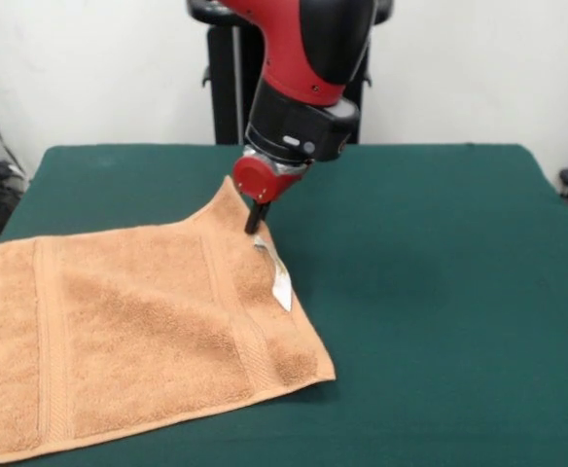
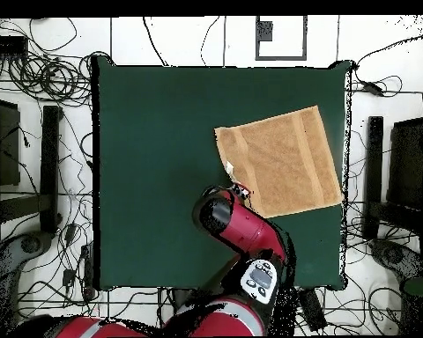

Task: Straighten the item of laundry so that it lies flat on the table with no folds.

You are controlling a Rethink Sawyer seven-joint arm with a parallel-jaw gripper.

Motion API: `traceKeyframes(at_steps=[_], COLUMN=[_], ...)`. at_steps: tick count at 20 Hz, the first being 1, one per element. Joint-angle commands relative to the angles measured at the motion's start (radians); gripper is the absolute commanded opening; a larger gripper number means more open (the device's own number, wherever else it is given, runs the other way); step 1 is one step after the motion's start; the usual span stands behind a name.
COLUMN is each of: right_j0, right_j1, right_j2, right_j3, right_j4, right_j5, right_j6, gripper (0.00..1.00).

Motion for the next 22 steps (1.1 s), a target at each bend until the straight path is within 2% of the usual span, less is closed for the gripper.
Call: traceKeyframes(at_steps=[1, 22], right_j0=[0.049, 0.121], right_j1=[0.003, -0.011], right_j2=[0.151, 0.162], right_j3=[0.076, 0.089], right_j4=[0.064, 0.162], right_j5=[-0.051, -0.012], right_j6=[0.158, 0.185], gripper=[0.0, 0.0])
